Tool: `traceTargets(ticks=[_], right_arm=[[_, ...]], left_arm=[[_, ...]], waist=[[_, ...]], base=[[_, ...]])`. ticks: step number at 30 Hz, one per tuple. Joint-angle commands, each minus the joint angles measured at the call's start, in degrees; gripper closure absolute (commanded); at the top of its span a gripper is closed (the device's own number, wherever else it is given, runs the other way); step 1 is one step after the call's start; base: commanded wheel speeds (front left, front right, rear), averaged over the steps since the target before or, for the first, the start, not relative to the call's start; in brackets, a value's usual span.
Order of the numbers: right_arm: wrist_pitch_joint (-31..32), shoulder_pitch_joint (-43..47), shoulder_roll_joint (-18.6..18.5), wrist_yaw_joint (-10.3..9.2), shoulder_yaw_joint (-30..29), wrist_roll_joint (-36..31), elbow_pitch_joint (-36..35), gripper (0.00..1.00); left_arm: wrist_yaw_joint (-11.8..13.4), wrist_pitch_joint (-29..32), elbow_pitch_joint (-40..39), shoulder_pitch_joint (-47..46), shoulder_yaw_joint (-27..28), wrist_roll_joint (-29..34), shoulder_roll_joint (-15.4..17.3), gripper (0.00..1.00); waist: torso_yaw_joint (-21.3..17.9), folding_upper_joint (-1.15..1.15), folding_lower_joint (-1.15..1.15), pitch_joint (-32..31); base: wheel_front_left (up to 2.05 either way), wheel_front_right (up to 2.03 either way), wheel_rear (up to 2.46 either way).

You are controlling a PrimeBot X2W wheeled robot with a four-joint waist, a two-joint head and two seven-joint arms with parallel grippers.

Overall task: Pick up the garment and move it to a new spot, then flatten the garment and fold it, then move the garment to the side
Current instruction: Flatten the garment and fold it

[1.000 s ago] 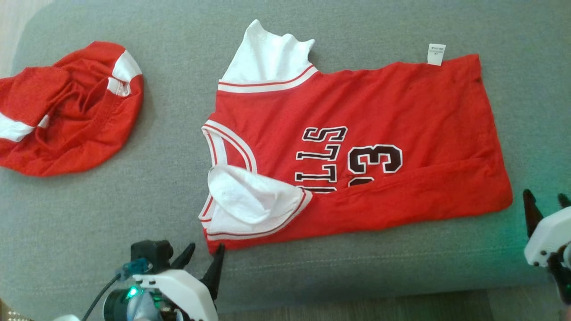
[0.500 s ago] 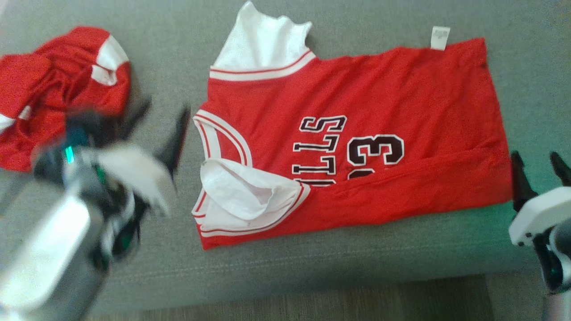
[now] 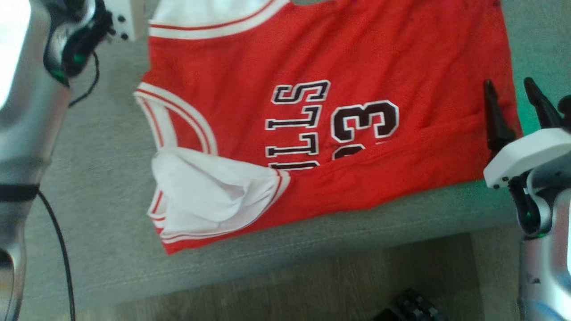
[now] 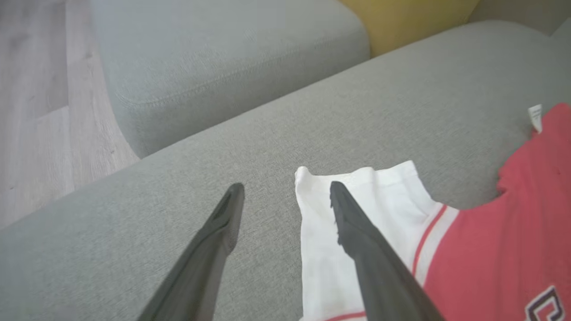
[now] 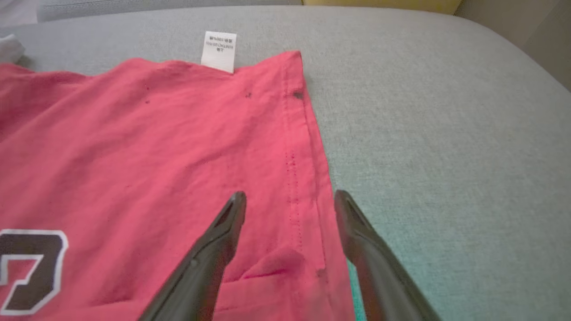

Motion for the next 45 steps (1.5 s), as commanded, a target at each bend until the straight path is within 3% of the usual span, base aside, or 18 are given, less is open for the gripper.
traceTargets(ticks=[1, 8, 20, 21, 24, 25, 32, 36, 45], right_arm=[[-1.05, -1.09, -0.23, -0.02, 1.04, 0.66, -1.32, 0.0], [-2.81, -2.55, -0.01, -0.02, 1.27, 1.14, 1.17, 0.0], [-4.6, -4.14, 0.38, -0.02, 1.81, 2.04, 3.99, 0.0], [-4.7, -4.24, 0.39, -0.02, 1.8, 2.06, 4.19, 0.0], [-4.87, -4.55, 0.43, -0.02, 1.75, 2.03, 4.55, 0.0], [-4.88, -4.66, 0.43, -0.02, 1.76, 1.99, 4.59, 0.0], [-3.57, -8.19, -0.64, -0.02, 3.59, 2.38, 4.09, 0.0], [0.61, -14.18, -1.75, -0.02, 5.49, 3.3, 5.55, 0.0], [10.43, -31.18, -5.03, -0.02, 7.33, 2.04, 19.67, 0.0]], left_arm=[[-0.85, 0.61, 1.11, -4.08, 1.16, 0.96, 1.55, 0.0], [-3.01, 2.07, 10.35, -11.02, -1.51, 1.77, 0.75, 0.0], [-4.01, 3.99, 17.2, -16.82, -6.11, 2.81, 1.33, 0.0], [-4.04, 4.19, 17.58, -17.06, -6.4, 2.61, 1.35, 0.11], [-4.12, 3.63, 18.13, -17.71, -7.21, 2.25, 1.56, 0.92], [-4.13, 3.28, 18.25, -17.88, -7.45, 2.11, 1.61, 1.0], [-4.19, 0.39, 19.07, -19.22, -8.43, 0.86, 1.62, 1.0], [-4.19, -1.93, 18.79, -19.14, -8.57, -0.9, 1.73, 1.0], [-4.2, -4.99, 16.71, -18.98, -10.06, -3.77, 2.11, 1.0]], waist=[[-2.95, 0.0, -0.01, 2.91], [-5.41, 0.0, -0.01, 5.12], [-7.3, 0.0, -0.01, 6.4], [-7.38, 0.0, -0.01, 6.41], [-7.58, 0.0, -0.01, 6.41], [-7.62, 0.0, -0.01, 6.4], [-7.13, 0.0, -0.01, 5.89], [-6.29, 0.0, -0.01, 5.14], [-2.66, 0.0, -0.01, 4.66]], base=[[0.0, 0.0, 0.0], [0.0, 0.0, 0.0], [0.0, 0.0, 0.0], [0.0, 0.0, 0.0], [0.0, 0.0, 0.0], [0.0, 0.0, 0.0], [0.0, 0.0, 0.0], [0.0, 0.0, 0.0], [0.0, 0.0, 0.0]])
